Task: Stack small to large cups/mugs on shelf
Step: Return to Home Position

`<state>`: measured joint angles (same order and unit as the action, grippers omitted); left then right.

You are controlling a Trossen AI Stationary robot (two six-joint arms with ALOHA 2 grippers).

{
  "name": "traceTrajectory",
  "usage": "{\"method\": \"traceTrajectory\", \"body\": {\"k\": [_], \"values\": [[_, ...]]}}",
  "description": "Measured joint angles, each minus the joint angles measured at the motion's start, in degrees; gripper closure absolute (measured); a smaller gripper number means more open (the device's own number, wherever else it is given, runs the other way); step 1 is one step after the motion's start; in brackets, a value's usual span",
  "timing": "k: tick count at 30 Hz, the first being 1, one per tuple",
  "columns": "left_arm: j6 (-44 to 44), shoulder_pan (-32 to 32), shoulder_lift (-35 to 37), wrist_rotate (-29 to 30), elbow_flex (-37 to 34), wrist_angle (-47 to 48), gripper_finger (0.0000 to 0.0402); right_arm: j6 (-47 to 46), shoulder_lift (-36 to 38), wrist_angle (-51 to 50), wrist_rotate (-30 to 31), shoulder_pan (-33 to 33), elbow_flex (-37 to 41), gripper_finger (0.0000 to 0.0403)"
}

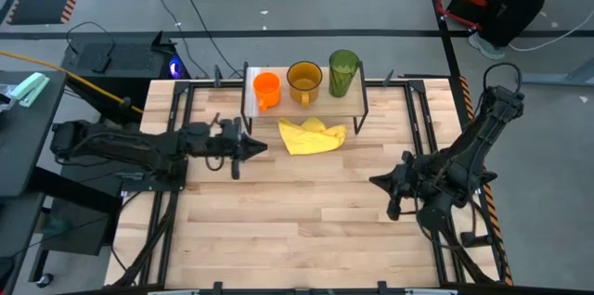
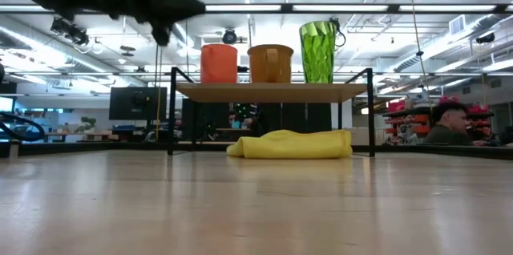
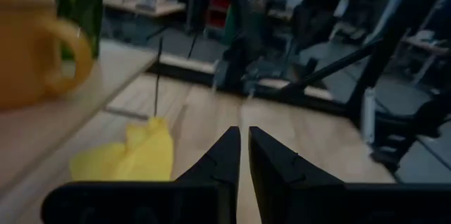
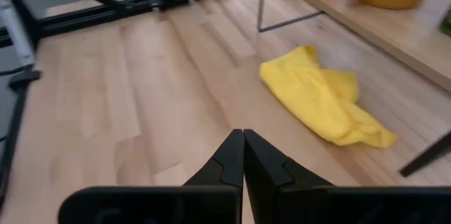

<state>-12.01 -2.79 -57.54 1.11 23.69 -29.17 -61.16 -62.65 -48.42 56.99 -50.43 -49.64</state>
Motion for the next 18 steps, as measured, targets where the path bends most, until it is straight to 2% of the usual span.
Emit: {"method": "traceTrajectory", "body": {"k": [9, 14, 18], "values": [[1.3, 4.7, 13.8, 0.1, 0.0, 12.9, 0.037, 5.8, 0.0, 1.7, 0.1, -3.2, -0.4, 0.0389], [-2.9, 5.0, 15.2, 0.1, 0.0, 19.1, 0.0363, 5.4, 0.0, 1.7, -1.4, -3.1, -0.4, 0.0389], [-5.2, 6.8, 13.6, 0.2, -1.0, 19.8, 0.0362, 3.4, 0.0, 2.9, -0.9, -3.9, -0.3, 0.0389]]}}
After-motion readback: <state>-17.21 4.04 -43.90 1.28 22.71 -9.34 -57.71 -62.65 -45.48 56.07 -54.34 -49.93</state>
